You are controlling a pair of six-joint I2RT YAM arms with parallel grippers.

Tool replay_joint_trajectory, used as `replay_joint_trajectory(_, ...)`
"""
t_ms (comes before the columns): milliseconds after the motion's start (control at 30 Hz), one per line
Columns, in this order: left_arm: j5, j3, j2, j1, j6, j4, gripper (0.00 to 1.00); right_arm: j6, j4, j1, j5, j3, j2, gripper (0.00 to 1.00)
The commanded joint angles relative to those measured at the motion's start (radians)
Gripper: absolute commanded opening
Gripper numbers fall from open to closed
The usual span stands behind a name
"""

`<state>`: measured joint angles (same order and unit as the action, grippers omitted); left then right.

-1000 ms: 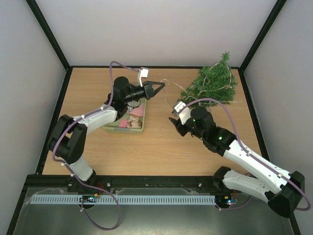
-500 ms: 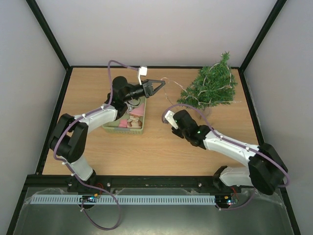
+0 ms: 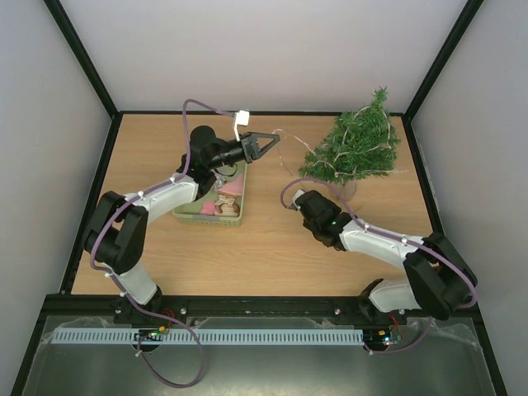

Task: Decorate the small christmas tree
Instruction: Wrap the decoration item around the Christmas tree.

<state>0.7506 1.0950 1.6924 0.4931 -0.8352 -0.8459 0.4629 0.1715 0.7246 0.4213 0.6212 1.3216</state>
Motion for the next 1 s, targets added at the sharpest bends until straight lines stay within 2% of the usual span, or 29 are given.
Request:
replay_joint_trajectory(0,-0.006,0.022,-0.012,-0.004,0.029,0.010,0.02,-0.019,-0.022,-0.041,0.073,0.020,0.056,0.47)
replay_joint_trajectory(167,-0.011,0.024,-0.015,-0.002,0.040,0.028,0.02,-0.041,-0.036,-0.067,0.077,0.028,0.090,0.47)
replay_joint_trajectory(233,-0.013,0.025,-0.012,-0.001,0.042,0.033,0.03,-0.038,-0.044,-0.071,0.061,0.022,0.091,0.44)
replay_joint_trajectory(400,-0.025,0.025,-0.012,-0.001,0.039,0.042,0.02,-0.061,0.029,-0.066,-0.041,0.058,0.061,0.06)
replay_joint_trajectory(433,-0.032,0.026,-0.012,-0.001,0.034,0.042,0.02,-0.055,0.065,-0.053,-0.089,0.067,0.039,0.02)
replay_joint_trajectory(600,-0.077,0.058,0.012,-0.001,-0.022,0.033,0.02,-0.146,0.283,0.061,-0.262,0.173,-0.089,0.02)
replay_joint_trajectory(767,-0.077,0.162,0.079,-0.002,-0.056,0.095,0.02,-0.220,0.502,0.120,-0.411,0.332,-0.136,0.02)
replay_joint_trajectory(967,-0.086,0.244,0.135,-0.002,-0.101,0.117,0.03,-0.340,0.619,0.121,-0.417,0.611,-0.199,0.02)
